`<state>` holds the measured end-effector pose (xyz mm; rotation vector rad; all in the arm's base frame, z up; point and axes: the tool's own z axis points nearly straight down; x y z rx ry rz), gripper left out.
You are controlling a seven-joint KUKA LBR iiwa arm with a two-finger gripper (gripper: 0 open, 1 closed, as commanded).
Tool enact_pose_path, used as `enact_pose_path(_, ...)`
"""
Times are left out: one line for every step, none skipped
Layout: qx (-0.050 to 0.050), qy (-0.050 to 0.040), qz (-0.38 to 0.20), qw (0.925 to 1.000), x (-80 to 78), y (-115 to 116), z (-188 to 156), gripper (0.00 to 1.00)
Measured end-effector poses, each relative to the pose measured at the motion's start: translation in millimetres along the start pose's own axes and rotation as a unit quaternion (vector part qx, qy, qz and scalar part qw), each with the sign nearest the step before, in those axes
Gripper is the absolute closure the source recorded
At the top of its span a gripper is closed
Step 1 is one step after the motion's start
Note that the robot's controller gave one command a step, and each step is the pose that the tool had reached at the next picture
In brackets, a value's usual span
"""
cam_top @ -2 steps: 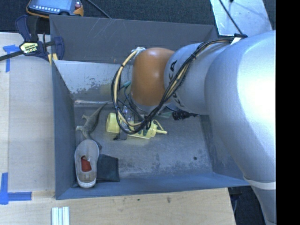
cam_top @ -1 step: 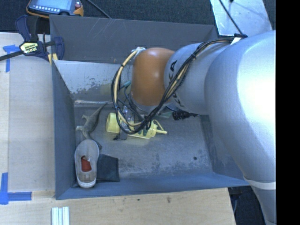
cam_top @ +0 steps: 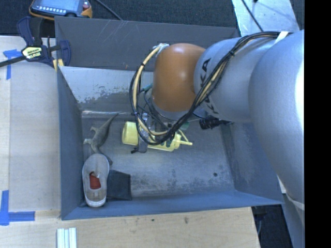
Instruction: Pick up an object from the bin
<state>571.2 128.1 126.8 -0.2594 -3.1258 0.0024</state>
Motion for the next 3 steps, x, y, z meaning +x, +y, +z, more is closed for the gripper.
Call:
enact_pose_path(-0.004,-0.0108,-0.016,0.9998,-23.3,-6,-20,1.00)
enact_pose_path(0.001,0.0023,-0.011,0.9999,-16.7,-17,-35,1.00)
enact_pose_path(-0.001,-0.0029,-0.013,0.9999,-32.1,-16,-107,1.00)
